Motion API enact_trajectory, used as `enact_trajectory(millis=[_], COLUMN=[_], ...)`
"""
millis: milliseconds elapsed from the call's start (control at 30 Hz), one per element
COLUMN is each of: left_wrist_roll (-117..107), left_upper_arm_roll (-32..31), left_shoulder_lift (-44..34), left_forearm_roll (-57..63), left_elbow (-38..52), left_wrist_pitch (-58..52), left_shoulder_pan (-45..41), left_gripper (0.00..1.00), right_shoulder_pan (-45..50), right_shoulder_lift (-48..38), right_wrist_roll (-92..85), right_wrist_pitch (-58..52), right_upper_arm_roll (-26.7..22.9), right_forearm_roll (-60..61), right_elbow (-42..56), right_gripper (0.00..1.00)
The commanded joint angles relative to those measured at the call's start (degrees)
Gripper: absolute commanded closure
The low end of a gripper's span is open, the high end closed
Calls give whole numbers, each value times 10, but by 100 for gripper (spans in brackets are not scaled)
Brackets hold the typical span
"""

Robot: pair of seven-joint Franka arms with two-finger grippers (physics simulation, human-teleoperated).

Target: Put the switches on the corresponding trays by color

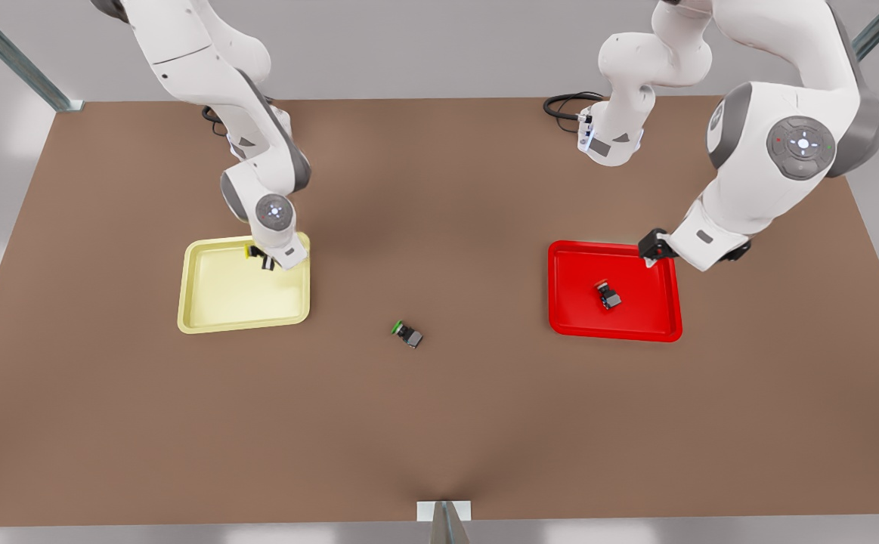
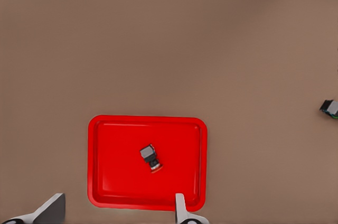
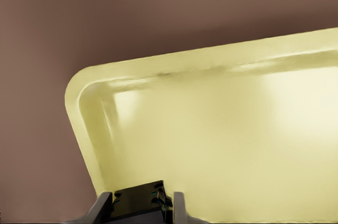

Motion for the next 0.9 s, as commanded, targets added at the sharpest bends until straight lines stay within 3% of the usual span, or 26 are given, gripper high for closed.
enact_trajectory(millis=[0,67,133,267,400,500,600,633,733,867], left_wrist_roll=[0,-4,-12,-12,-12,-12,-11,-11,-11,-12], left_upper_arm_roll=[0,0,0,0,0,0,0,0,0,0], left_shoulder_lift=[3,7,11,10,5,2,-3,-3,-2,-2], left_forearm_roll=[0,-6,-6,-6,-5,-3,0,1,2,2], left_elbow=[0,0,0,0,2,4,4,4,4,4], left_wrist_pitch=[0,2,8,8,7,6,4,5,5,5], left_shoulder_pan=[1,0,0,-1,-2,-3,-3,-3,-3,-3], left_gripper=[0,0,0,0,0,0,0,0,0,0], right_shoulder_pan=[5,-4,-5,-9,21,38,25,-8,-21,-37], right_shoulder_lift=[0,7,10,-10,-19,-29,-30,-37,-28,-21], right_wrist_roll=[-8,-51,-51,-88,-70,120,432,498,514,515], right_wrist_pitch=[12,75,92,77,-66,-188,-308,-313,-314,-316], right_upper_arm_roll=[-12,-58,-58,-59,-55,-55,-60,-69,-188,-188], right_forearm_roll=[0,0,0,0,10,59,63,63,138,138], right_elbow=[-9,-47,-56,-29,166,314,460,498,539,538], right_gripper=[39,28,0,0,0,0,0,0,0,0])
